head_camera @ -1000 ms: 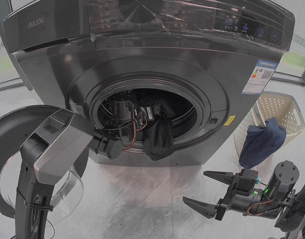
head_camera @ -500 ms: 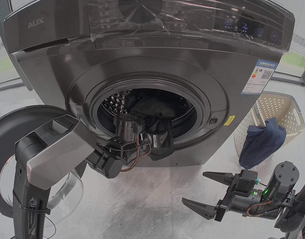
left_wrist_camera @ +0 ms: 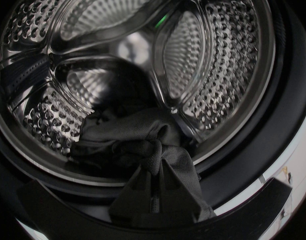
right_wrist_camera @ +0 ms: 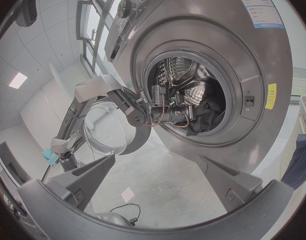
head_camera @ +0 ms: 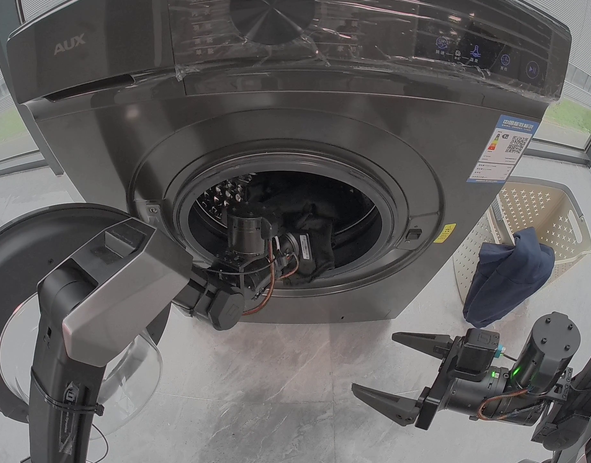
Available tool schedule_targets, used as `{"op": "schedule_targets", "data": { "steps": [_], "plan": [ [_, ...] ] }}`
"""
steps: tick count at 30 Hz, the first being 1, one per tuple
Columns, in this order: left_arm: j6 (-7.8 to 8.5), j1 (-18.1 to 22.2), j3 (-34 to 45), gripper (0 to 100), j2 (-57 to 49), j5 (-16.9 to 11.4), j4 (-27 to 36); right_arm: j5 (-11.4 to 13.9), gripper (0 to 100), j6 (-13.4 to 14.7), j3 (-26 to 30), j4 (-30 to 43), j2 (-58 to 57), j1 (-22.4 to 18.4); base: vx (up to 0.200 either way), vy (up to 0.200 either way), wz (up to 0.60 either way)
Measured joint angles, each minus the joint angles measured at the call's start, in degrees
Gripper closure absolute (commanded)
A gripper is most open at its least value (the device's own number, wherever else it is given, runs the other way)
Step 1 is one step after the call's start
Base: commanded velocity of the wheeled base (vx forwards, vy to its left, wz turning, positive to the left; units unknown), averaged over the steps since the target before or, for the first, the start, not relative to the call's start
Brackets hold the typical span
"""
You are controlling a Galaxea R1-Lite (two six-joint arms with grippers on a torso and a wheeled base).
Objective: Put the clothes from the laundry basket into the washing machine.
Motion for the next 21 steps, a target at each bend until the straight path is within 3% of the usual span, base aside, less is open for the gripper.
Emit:
{"op": "schedule_targets", "data": {
  "steps": [8, 20, 21],
  "plan": [
    [-1.89, 1.5, -9.6, 100, 1.4, 4.1, -0.7, 0.0, 0, 0.0, -0.2, 0.0, 0.0, 0.0, 0.000, 0.000, 0.00],
    [-1.43, 3.1, -23.5, 100, 7.5, 6.5, -0.3, 0.1, 0, 0.0, -0.2, 0.0, 0.2, -0.5, 0.000, 0.000, 0.00],
    [-1.13, 3.2, -24.2, 0, 8.0, 6.5, -0.2, 0.1, 0, 0.0, -0.2, 0.0, 0.2, -0.6, 0.000, 0.000, 0.00]
  ]
}}
